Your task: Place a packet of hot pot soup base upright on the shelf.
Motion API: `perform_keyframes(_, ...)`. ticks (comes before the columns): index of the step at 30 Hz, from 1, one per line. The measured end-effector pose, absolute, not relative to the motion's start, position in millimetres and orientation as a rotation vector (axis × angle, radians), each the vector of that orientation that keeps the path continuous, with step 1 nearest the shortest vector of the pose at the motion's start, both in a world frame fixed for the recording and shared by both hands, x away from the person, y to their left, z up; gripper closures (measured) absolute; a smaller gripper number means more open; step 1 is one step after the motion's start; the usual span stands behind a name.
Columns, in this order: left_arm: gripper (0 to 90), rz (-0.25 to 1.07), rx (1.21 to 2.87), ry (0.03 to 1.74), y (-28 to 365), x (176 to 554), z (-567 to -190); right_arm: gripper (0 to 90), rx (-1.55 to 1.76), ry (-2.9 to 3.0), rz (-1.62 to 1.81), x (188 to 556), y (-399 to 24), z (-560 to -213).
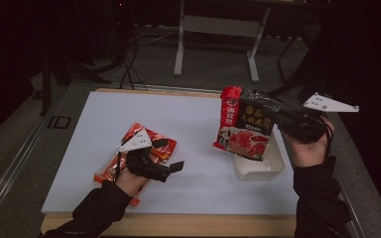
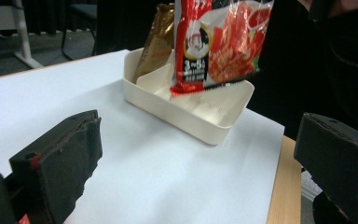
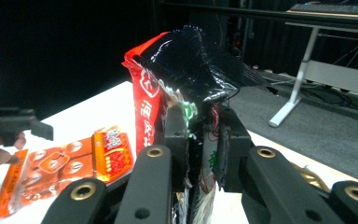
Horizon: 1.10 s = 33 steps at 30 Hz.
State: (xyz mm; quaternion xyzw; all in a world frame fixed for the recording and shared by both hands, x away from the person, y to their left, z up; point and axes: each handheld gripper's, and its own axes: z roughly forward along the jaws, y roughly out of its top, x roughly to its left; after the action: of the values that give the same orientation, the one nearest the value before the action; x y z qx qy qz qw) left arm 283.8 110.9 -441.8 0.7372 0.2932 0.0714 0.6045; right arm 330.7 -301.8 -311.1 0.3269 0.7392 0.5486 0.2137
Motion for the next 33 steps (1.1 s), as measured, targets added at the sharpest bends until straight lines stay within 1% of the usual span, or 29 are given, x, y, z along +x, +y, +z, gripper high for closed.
perform_keyframes(11, 1.4, 0.191, 1.719, 0.659, 124, 268, -459, 77.7, 0.945, 2.001, 1.493, 353, -316, -313)
perform_keyframes(13, 1.4, 0.22, 1.721, 0.651, 126, 264, -461, 77.7, 0.948, 2.0, 1.492, 355, -317, -313)
perform_keyframes(15, 1.4, 0.219, 1.722, 0.649, 131, 260, -463, 77.7, 0.949, 1.999, 1.491, 357, -318, -314)
perform_keyframes(19, 1.4, 0.235, 1.725, 0.658, 141, 253, -468, 77.6, 0.944, 1.983, 1.486, 366, -324, -318)
perform_keyframes(21, 1.4, 0.221, 1.716, 0.674, 147, 249, -473, 77.7, 0.955, 1.975, 1.477, 371, -330, -322)
perform_keyframes(27, 1.4, 0.225, 1.712, 0.658, 150, 242, -478, 77.6, 0.967, 1.969, 1.442, 381, -337, -334)
perform_keyframes(33, 1.4, 0.259, 1.723, 0.636, 151, 235, -480, 77.6, 0.961, 1.959, 1.413, 389, -339, -342)
